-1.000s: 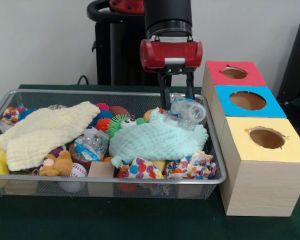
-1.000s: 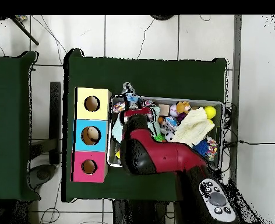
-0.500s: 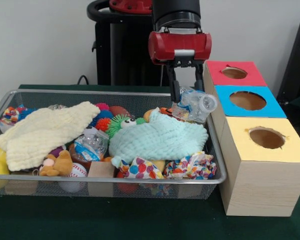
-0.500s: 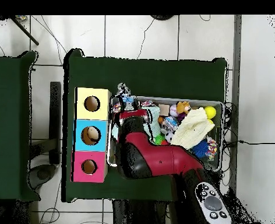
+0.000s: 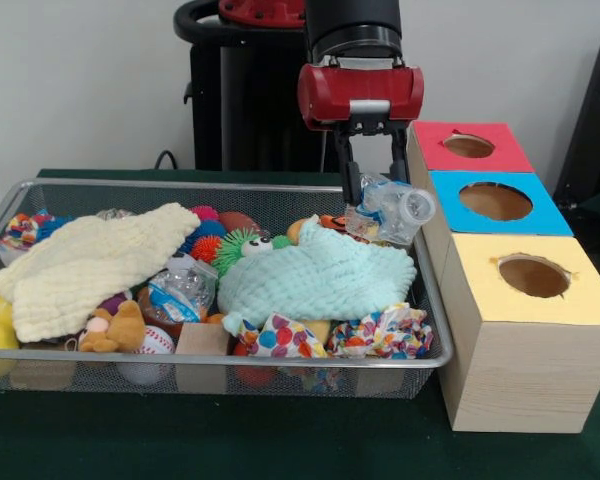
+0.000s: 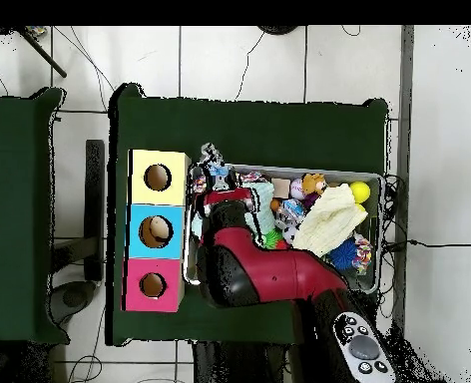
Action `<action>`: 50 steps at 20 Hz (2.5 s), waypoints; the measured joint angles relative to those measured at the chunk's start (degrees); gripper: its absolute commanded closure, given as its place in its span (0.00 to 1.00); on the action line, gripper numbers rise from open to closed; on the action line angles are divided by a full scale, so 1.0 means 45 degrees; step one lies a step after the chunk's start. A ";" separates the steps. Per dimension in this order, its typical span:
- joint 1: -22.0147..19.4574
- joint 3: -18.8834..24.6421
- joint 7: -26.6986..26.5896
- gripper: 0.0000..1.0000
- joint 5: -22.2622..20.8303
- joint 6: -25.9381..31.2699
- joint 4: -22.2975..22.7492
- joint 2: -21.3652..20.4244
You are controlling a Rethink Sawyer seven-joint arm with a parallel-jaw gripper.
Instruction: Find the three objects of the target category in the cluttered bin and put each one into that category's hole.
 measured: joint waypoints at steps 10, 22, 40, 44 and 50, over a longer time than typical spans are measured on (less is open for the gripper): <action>0.0000 0.0002 0.0000 1.00 0.0003 -0.0686 0.0061 0.0010; 0.0000 0.0204 0.0000 1.00 -0.0598 -0.0853 0.0077 0.0175; 0.0052 0.0494 0.0000 1.00 -0.1515 -0.1433 0.0098 0.0422; 0.0113 0.0500 0.0000 1.00 -0.1523 -0.1848 0.0096 0.0422; 0.0107 0.0553 0.0000 1.00 -0.1687 -0.2059 0.0098 0.0431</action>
